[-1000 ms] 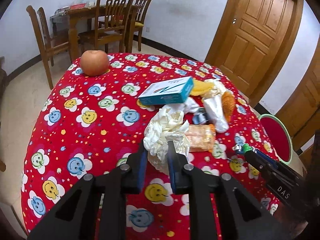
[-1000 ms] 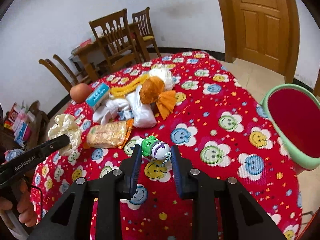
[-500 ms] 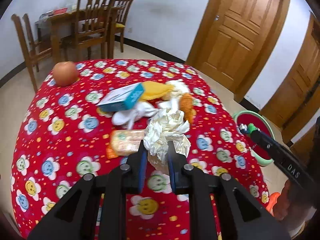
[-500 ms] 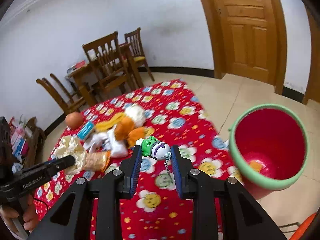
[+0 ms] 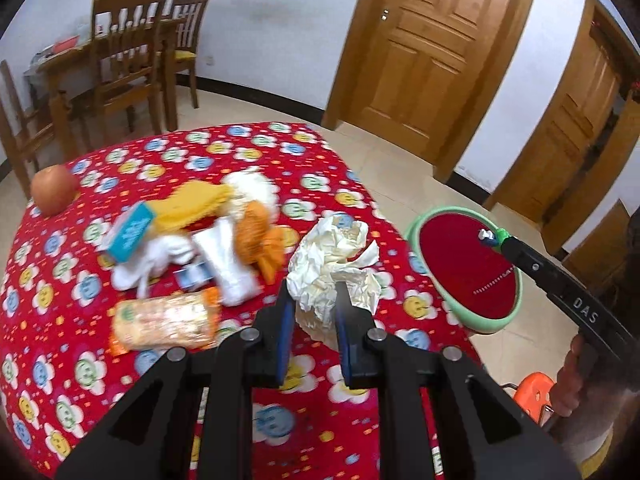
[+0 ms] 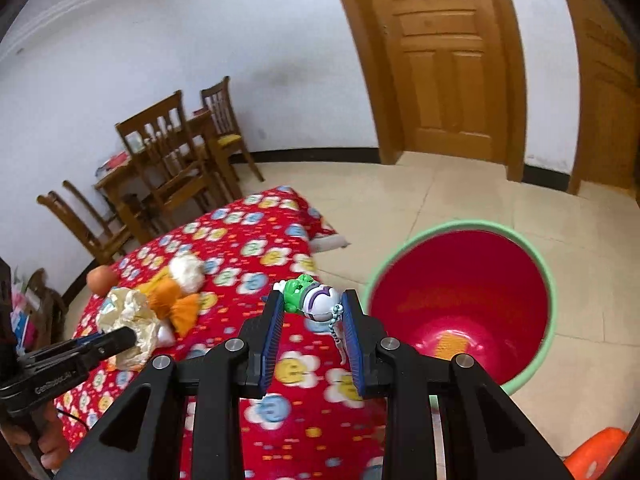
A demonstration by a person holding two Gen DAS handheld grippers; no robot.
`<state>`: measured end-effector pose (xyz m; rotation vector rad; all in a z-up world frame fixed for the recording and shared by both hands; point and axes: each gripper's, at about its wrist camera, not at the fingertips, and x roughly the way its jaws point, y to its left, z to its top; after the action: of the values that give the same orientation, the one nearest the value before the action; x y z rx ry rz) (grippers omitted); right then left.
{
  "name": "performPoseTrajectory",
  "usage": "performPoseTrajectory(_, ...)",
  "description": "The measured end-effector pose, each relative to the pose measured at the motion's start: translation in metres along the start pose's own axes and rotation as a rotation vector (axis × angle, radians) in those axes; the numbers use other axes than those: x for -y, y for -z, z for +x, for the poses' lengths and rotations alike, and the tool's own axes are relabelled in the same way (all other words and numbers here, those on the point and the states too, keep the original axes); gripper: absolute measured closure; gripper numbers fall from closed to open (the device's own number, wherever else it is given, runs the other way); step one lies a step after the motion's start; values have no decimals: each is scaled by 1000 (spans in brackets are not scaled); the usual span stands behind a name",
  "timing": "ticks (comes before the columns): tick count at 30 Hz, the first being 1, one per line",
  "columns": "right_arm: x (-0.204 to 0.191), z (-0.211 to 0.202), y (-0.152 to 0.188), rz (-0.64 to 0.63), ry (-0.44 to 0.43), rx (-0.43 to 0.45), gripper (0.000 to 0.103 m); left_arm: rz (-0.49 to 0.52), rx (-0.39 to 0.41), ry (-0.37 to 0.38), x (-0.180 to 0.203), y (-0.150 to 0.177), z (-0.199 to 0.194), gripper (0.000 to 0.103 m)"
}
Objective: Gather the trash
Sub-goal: 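Carry the tissue and toy keychain over the red bin with both tools, then open the right tool over the bin while the left tool releases the tissue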
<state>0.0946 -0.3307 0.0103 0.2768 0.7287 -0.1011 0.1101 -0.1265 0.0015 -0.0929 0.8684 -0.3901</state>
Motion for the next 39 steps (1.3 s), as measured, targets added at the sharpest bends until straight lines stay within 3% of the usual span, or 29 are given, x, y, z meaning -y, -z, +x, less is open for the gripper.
performPoseTrajectory(17,90,52,6,135,165,-84,72,106,-52,50,67,-20,53,85)
performPoseTrajectory(39,138,53,10,222,166,-95,70,223,-167,103,147,-20,142,85)
